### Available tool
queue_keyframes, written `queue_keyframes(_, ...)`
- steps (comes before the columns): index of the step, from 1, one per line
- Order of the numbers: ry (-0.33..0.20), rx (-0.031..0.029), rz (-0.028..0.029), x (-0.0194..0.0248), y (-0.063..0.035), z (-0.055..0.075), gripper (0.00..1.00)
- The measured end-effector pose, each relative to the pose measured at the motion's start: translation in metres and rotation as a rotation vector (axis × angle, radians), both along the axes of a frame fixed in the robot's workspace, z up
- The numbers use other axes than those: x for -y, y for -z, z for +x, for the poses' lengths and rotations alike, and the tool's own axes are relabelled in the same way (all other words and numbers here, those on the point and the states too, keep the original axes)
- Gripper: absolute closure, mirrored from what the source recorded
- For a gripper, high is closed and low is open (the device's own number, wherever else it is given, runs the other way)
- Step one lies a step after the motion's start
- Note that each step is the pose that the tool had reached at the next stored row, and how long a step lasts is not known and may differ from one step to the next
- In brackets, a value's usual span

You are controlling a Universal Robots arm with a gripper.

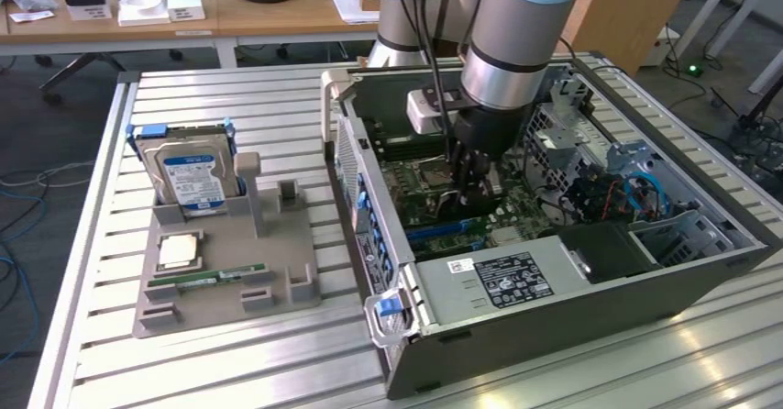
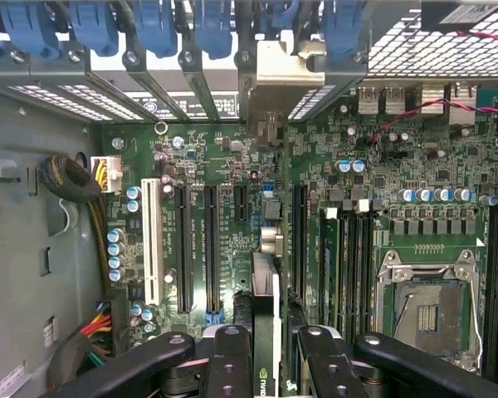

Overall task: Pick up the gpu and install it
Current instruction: 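Insert the gpu into the slot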

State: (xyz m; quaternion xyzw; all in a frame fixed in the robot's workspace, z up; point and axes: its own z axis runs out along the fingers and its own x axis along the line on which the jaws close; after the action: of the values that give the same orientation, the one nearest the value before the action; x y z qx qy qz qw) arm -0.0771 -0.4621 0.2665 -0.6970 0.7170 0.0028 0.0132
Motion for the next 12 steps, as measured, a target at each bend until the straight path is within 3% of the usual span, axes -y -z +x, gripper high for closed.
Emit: queue_keyframes(12, 0.0, 0.0017, -0.0001, 0.0, 0.0052, -0.0026, 0.74)
